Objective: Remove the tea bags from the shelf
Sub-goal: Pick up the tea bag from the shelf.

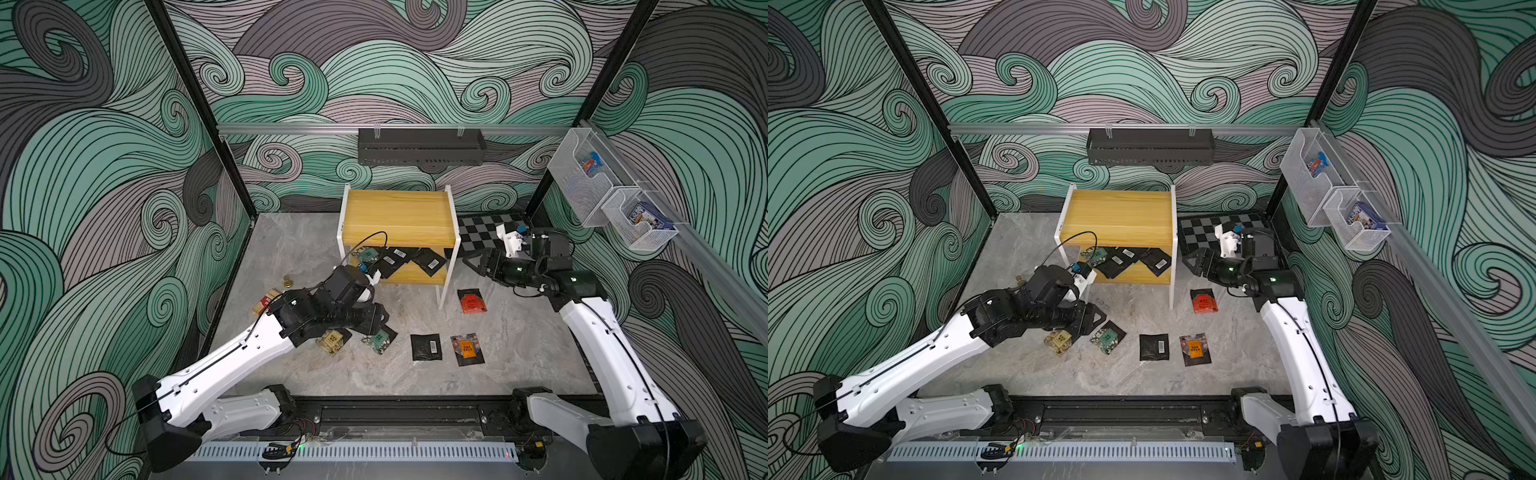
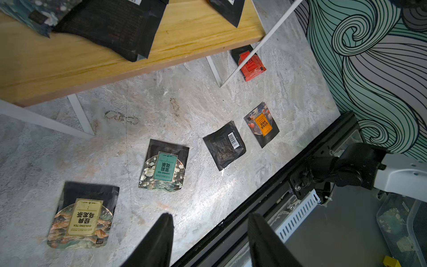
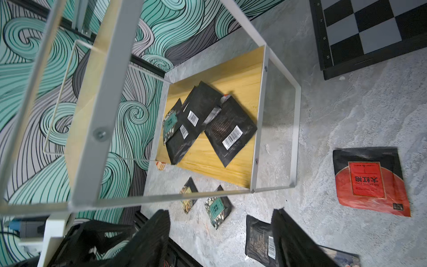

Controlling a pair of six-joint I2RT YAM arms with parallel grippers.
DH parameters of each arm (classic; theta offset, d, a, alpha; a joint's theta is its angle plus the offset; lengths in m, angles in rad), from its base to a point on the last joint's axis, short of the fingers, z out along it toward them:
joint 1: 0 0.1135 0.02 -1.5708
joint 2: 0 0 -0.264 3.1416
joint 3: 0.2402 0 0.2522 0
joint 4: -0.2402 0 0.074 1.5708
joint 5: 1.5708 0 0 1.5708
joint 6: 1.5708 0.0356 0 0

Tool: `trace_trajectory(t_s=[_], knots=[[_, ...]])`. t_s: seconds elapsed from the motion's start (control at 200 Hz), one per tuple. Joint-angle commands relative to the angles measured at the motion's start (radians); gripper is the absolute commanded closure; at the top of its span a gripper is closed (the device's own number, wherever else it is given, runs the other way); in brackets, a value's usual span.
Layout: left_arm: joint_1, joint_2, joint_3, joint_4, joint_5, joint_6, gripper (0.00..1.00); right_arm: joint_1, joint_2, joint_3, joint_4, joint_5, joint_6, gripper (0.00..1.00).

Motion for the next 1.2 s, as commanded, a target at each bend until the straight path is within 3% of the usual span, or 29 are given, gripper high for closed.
trace_trajectory(t_s=[0.0, 0.305, 0.751, 1.196], knots=[[0.003, 0.01, 0.05, 0.018, 0.013, 0.033, 0.44, -0.01, 0.048, -0.011, 0.106, -0.043, 0.045, 0.26], [0.006, 0.019, 0.047, 0.01, 0.007, 0.045, 0.44, -0.006, 0.252, 0.002, 0.24, -0.111, 0.066, 0.27], [0.012, -0.007, 0.003, 0.027, -0.007, 0.011, 0.44, 0.097, 0.458, 0.099, 0.239, -0.13, 0.034, 0.28], [0.011, -0.02, -0.016, 0.036, -0.01, -0.008, 0.44, 0.124, 0.539, 0.131, 0.236, -0.104, 0.036, 0.44]])
